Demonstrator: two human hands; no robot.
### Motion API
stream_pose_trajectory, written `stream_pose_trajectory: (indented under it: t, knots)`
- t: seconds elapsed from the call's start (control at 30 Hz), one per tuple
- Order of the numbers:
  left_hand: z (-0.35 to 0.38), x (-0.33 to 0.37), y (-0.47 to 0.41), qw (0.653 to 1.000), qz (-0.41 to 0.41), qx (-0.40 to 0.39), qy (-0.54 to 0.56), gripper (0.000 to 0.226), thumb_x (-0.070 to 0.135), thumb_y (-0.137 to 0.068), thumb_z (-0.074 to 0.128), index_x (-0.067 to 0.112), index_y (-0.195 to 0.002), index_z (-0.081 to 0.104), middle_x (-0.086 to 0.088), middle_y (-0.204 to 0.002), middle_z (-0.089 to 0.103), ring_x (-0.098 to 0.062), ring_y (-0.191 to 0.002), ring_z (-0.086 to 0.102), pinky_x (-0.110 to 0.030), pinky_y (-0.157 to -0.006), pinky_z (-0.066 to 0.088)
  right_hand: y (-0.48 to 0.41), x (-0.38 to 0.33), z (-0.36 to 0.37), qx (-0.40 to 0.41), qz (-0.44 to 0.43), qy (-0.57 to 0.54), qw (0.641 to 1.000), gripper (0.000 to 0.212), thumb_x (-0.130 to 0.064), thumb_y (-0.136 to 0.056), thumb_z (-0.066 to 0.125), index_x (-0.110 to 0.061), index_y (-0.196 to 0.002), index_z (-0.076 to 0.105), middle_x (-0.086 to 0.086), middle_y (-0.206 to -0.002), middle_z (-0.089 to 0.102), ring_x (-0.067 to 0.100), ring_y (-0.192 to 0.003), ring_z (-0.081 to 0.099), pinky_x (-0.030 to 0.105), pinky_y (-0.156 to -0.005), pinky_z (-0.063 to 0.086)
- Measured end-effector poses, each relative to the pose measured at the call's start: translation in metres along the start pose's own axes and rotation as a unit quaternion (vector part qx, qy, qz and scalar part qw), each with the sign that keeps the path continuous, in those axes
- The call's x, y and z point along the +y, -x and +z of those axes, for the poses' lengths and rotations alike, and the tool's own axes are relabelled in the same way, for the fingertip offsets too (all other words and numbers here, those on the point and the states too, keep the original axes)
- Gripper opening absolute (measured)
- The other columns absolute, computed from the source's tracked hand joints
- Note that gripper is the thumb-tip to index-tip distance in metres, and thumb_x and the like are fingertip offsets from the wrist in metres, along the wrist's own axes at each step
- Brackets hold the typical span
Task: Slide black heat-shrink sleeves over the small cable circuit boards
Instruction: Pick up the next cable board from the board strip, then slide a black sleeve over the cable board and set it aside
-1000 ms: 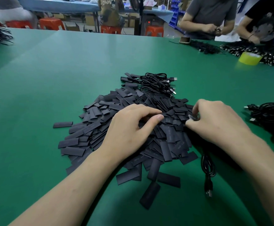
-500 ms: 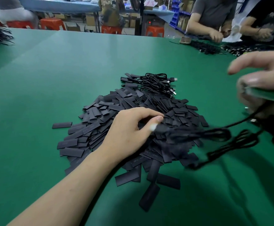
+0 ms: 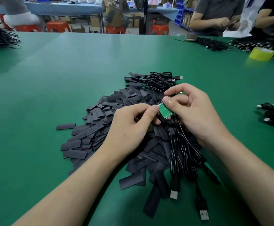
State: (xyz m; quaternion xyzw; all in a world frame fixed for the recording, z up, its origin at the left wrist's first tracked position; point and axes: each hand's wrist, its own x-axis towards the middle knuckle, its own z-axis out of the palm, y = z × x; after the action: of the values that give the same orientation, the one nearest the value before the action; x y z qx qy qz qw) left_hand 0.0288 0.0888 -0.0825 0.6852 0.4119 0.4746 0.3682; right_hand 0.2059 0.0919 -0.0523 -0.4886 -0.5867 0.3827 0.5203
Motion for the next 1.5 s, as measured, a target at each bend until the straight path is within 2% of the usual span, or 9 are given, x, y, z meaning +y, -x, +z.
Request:
stream_pose_trajectory:
  t: [0.1,0.3,0.5,0.6,0.67,0.77,0.93,1.13,1.5]
  knots:
    - [0.000,-0.004,-0.001,1.000,0.001,0.018,0.002,0.010,0.031,-0.094,0.072,0.024,-0.088,0.078,0.003,-0.081,0.076,-0.025,-0.079,0.071,-0.049,-0.077,0.060,0.005,0.005,0.005,0.012,-0.066,0.046,0.997,0.015,-0.017,-0.091,0.076,-0.018,-0.101,0.065,0.003,-0.074,0.073,0.008,-0.062,0.062,0.015,-0.062,0.047]
    - [-0.002,-0.004,-0.004,0.999,-0.006,0.031,0.044,0.006,0.025,-0.088,0.078,0.020,-0.086,0.077,0.000,-0.076,0.074,-0.009,-0.067,0.064,-0.040,-0.069,0.057,0.004,0.004,-0.006,-0.057,-0.042,0.067,0.995,0.003,-0.020,-0.090,0.076,-0.021,-0.091,0.074,-0.004,-0.079,0.074,0.007,-0.069,0.064,0.019,-0.066,0.048]
    - [-0.004,-0.003,-0.006,0.997,-0.012,0.003,0.076,0.009,0.029,-0.084,0.075,0.023,-0.090,0.079,-0.010,-0.086,0.077,-0.034,-0.082,0.072,-0.057,-0.085,0.058,0.004,0.000,-0.009,-0.113,-0.016,0.029,0.993,0.017,-0.015,-0.091,0.074,-0.026,-0.079,0.078,-0.007,-0.074,0.074,0.001,-0.063,0.059,0.011,-0.060,0.044]
    - [-0.005,-0.002,-0.006,0.995,-0.017,-0.017,0.101,0.007,0.023,-0.084,0.074,0.018,-0.087,0.078,-0.005,-0.082,0.077,-0.013,-0.075,0.069,-0.040,-0.082,0.060,0.005,-0.002,-0.008,-0.124,-0.008,0.002,0.992,0.018,-0.008,-0.091,0.072,-0.021,-0.080,0.075,-0.007,-0.074,0.074,-0.001,-0.064,0.064,0.009,-0.062,0.047]
    - [-0.006,-0.002,-0.006,0.992,-0.020,-0.028,0.124,0.004,0.015,-0.087,0.075,0.016,-0.085,0.079,-0.002,-0.080,0.076,-0.009,-0.072,0.069,-0.027,-0.077,0.059,0.006,-0.002,-0.007,-0.124,0.002,-0.018,0.992,0.015,-0.007,-0.091,0.071,-0.018,-0.082,0.075,-0.003,-0.077,0.075,0.002,-0.066,0.066,0.011,-0.062,0.049]
    - [-0.007,0.000,-0.005,0.989,-0.025,-0.030,0.141,0.009,0.006,-0.090,0.072,0.013,-0.087,0.077,-0.001,-0.077,0.075,-0.007,-0.068,0.067,-0.020,-0.071,0.057,0.008,0.000,-0.006,-0.116,0.028,-0.045,0.992,0.012,-0.010,-0.089,0.073,-0.017,-0.080,0.076,0.006,-0.078,0.074,0.010,-0.066,0.062,0.016,-0.059,0.050]
    - [-0.008,0.005,-0.005,0.989,-0.034,-0.040,0.139,0.008,0.002,-0.090,0.071,0.008,-0.087,0.075,0.000,-0.072,0.073,-0.006,-0.064,0.066,-0.016,-0.068,0.054,0.010,-0.001,-0.006,-0.127,0.070,-0.091,0.985,0.008,-0.028,-0.074,0.076,-0.021,-0.076,0.079,0.006,-0.077,0.073,0.012,-0.064,0.059,0.018,-0.059,0.051]
    - [-0.010,0.009,-0.004,0.986,-0.043,-0.056,0.150,0.003,0.012,-0.083,0.072,0.010,-0.083,0.074,0.001,-0.069,0.072,-0.005,-0.063,0.065,-0.016,-0.066,0.054,0.010,0.000,-0.006,-0.147,0.109,-0.134,0.974,0.008,-0.026,-0.071,0.076,-0.018,-0.072,0.078,0.003,-0.072,0.073,0.008,-0.056,0.060,0.016,-0.055,0.051]
    - [-0.010,0.007,-0.004,0.981,-0.066,-0.072,0.169,0.008,0.018,-0.079,0.073,0.011,-0.082,0.074,0.000,-0.070,0.073,-0.006,-0.063,0.066,-0.017,-0.066,0.054,0.009,0.001,-0.009,-0.163,0.158,-0.155,0.961,0.010,-0.022,-0.074,0.073,-0.014,-0.078,0.076,0.005,-0.077,0.075,0.008,-0.062,0.067,0.016,-0.059,0.055]
